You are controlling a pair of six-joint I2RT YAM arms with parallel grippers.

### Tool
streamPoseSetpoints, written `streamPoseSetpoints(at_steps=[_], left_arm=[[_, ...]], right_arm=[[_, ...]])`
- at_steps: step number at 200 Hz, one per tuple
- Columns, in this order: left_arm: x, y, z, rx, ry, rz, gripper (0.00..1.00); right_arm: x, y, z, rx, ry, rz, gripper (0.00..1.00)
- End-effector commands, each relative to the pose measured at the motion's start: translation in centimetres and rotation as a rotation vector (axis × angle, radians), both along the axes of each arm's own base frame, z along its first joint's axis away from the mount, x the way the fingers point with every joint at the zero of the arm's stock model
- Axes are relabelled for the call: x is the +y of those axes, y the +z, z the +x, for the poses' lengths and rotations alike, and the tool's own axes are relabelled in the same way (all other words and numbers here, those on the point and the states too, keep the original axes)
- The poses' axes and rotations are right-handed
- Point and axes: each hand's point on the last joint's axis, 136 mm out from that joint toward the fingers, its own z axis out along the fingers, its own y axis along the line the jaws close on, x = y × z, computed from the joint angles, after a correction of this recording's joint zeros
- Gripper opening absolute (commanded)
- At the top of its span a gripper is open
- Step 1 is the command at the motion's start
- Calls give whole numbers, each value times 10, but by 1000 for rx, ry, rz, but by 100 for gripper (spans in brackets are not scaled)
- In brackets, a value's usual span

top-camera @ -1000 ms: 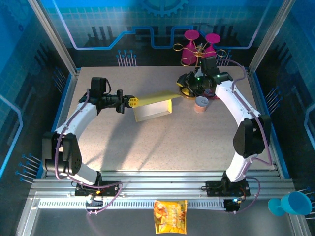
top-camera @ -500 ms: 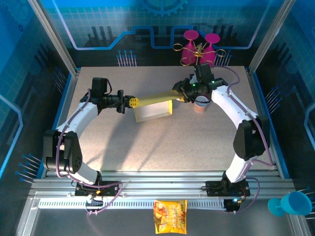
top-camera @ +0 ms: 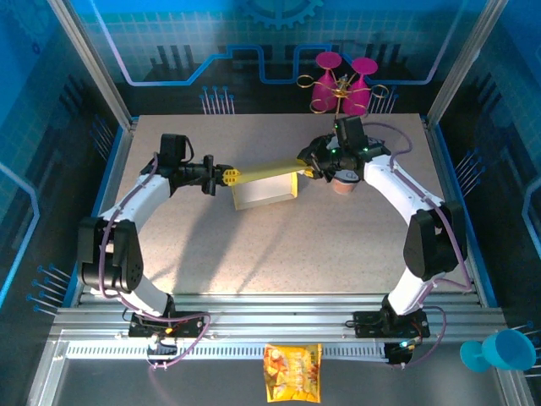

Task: Fold the paper box

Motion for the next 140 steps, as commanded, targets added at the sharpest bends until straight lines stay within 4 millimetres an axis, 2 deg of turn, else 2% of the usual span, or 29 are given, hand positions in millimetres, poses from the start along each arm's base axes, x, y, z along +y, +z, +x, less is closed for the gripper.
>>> streamPoseSetpoints(at_steps=[1, 48, 66, 110, 140], left_arm=[[-4, -7, 2, -16, -26, -6, 0], [2, -31, 9, -2, -32, 23, 0], [6, -43, 13, 13, -41, 39, 16], [10, -66, 22, 43, -72, 82, 27], [14, -76, 22, 58, -109, 147, 35]], right_arm=[[16, 13, -9, -21, 38, 56, 26], [15, -9, 0, -57, 52, -45, 22], [18, -19, 4, -71, 72, -80, 22], [28, -47, 17, -63, 109, -140, 21], [28, -58, 20, -58, 115, -177, 22]])
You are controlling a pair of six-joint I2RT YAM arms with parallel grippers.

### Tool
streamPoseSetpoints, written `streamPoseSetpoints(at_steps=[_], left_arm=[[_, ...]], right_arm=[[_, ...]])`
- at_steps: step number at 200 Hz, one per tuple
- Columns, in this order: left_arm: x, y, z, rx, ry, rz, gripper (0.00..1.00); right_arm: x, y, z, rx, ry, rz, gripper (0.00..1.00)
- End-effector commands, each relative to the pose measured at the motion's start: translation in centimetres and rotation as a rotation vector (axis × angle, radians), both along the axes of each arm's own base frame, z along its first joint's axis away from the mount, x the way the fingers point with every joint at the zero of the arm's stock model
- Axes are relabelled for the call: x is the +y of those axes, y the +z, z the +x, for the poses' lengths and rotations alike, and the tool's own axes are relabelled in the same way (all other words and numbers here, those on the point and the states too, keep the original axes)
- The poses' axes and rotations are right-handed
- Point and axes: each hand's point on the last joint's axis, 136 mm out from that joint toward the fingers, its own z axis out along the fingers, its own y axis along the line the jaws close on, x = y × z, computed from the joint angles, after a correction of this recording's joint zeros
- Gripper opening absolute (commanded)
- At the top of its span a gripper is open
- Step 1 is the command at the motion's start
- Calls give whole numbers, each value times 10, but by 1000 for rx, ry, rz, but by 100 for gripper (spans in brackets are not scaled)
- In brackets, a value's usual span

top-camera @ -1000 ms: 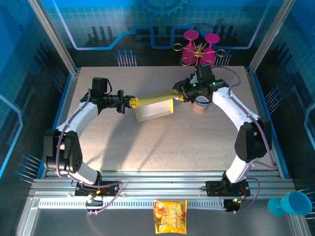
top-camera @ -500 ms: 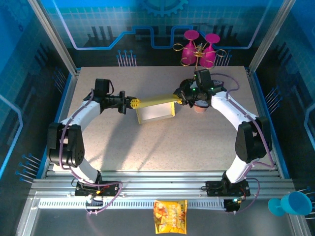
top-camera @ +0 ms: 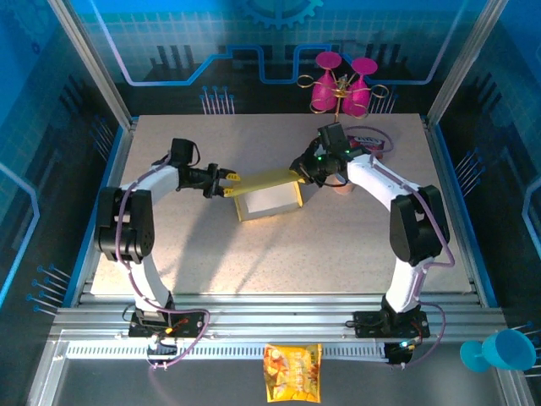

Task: Fold the paper box

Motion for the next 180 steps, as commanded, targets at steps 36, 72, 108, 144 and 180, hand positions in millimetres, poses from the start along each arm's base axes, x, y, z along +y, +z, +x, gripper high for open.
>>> streamPoseSetpoints(at_steps=[36, 72, 108, 144, 180], left_arm=[[8, -6, -9, -3, -106, 126, 43], [16, -13, -19, 24, -165, 209, 45], [25, -18, -27, 44, -218, 295, 46], [27, -24, -28, 41, -227, 307, 45], [24, -32, -25, 30, -212, 297, 40]], right_arm=[[10, -12, 0, -23, 68, -64, 23], [7, -23, -3, -14, 79, -94, 23], [7, -27, -4, -14, 88, -110, 22], [6, -34, -6, -8, 102, -132, 22], [3, -39, -11, -7, 114, -154, 21]])
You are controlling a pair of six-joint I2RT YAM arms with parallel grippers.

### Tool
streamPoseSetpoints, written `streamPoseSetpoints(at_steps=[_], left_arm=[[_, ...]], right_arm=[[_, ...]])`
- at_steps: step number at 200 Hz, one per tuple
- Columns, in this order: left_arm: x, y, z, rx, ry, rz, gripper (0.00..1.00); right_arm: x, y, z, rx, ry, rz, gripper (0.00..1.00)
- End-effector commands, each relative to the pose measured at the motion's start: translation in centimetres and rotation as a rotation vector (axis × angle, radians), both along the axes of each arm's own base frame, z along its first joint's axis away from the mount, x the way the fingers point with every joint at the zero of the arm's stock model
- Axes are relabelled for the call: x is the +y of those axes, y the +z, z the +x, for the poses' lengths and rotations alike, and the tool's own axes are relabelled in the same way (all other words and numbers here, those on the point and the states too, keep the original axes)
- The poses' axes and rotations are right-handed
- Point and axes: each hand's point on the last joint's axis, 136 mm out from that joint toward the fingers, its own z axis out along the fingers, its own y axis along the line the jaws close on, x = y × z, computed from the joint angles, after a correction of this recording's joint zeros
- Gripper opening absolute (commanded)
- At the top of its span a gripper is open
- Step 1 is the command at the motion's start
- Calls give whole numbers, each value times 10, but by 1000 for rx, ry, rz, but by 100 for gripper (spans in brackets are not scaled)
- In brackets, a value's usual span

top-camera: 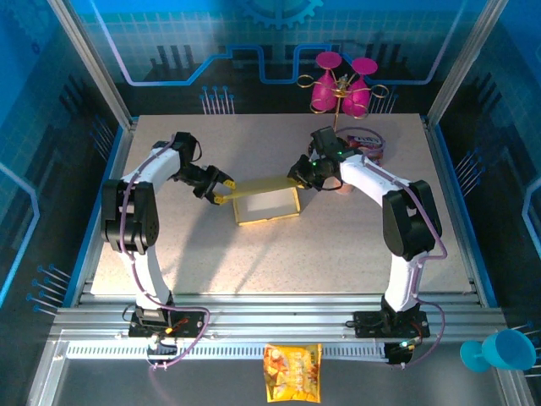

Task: Fold the paper box

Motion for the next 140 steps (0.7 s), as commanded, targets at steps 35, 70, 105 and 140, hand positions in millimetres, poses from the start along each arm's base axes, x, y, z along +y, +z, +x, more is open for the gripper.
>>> streamPoseSetpoints(at_steps=[35, 70, 105, 140], left_arm=[[-5, -19, -7, 14, -18, 3, 31], [-11, -30, -15, 31, -37, 10, 30], [-13, -43, -24, 46, -70, 52, 30], [-10, -49, -32, 47, -100, 102, 33]], right_arm=[[2, -16, -13, 7, 62, -68, 19], [-2, -24, -20, 3, 103, -121, 18], [-10, -33, -27, 0, 143, -182, 17], [-15, -34, -31, -23, 197, -250, 19]])
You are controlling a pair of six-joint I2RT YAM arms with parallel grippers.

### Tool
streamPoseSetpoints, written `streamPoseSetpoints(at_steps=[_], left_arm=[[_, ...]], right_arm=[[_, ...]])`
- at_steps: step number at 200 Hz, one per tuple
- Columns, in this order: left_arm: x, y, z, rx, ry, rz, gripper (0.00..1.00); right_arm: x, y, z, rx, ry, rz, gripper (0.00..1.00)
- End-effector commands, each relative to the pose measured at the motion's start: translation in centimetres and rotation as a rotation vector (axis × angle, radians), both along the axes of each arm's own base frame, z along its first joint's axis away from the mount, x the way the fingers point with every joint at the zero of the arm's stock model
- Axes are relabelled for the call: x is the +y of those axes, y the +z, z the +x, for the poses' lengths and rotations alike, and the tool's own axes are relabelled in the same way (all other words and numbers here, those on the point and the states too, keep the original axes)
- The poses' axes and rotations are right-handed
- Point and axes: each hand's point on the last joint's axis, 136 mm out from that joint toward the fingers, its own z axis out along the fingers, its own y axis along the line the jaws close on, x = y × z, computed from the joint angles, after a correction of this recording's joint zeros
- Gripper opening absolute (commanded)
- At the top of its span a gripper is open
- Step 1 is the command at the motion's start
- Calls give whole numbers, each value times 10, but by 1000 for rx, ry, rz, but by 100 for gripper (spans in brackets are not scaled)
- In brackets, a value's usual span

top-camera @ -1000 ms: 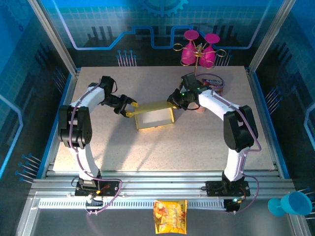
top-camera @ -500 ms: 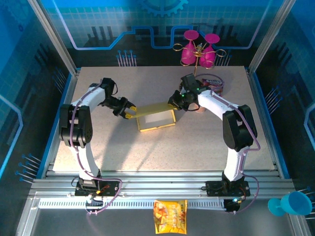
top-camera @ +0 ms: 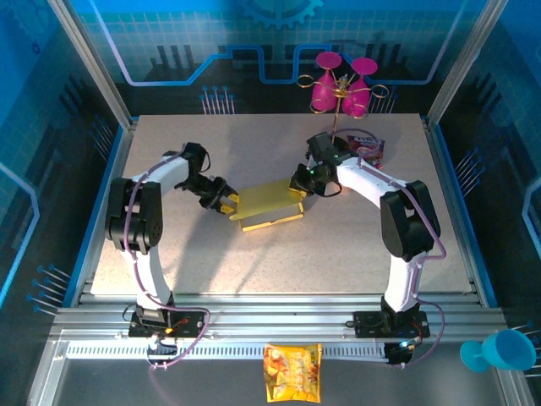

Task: Fold the paper box

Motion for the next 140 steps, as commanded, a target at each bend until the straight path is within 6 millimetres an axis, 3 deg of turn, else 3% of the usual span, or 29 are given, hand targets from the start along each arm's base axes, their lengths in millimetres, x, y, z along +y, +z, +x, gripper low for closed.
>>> streamPoseSetpoints(at_steps=[1, 80, 140], left_arm=[[5, -14, -11, 18, -35, 59, 33], [6, -27, -21, 26, -75, 110, 34], [6, -37, -26, 26, -98, 129, 32]], right_arm=[[-8, -12, -11, 6, 64, -99, 19], [-20, -1, -15, -45, 146, -219, 27], [-19, 3, -22, -45, 169, -158, 34]])
